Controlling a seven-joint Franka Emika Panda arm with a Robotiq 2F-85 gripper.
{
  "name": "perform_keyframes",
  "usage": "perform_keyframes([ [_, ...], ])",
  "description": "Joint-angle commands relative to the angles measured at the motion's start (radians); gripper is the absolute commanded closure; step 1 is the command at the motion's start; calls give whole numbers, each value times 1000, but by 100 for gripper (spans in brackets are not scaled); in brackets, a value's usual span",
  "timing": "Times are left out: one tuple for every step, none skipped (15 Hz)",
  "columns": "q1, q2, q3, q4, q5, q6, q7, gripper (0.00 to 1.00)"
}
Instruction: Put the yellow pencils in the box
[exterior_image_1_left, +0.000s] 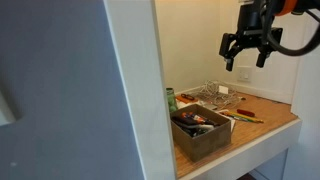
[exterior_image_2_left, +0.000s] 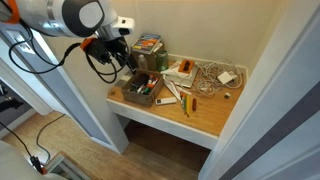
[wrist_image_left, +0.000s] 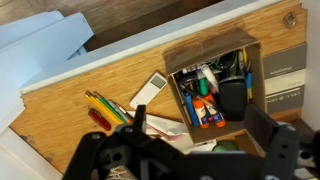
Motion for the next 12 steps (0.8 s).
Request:
perform_keyframes([
  [10,1,-10,2,-5,-3,3,0],
  [10,1,-10,2,-5,-3,3,0],
  [10,0,-10,2,-5,-3,3,0],
  [10,1,-10,2,-5,-3,3,0],
  [10,0,-10,2,-5,-3,3,0],
  [10,0,-10,2,-5,-3,3,0],
  [16,10,-28,8,8,1,-37,0],
  [22,25,-52,14,16,17,-98,0],
  [24,37,-73,20,19,20,-153,0],
  [19,56,-98,27,7,32,-220,0],
  [11,74,-118,34,-5,34,-273,0],
  [16,98,-151,44,8,30,-352,0],
])
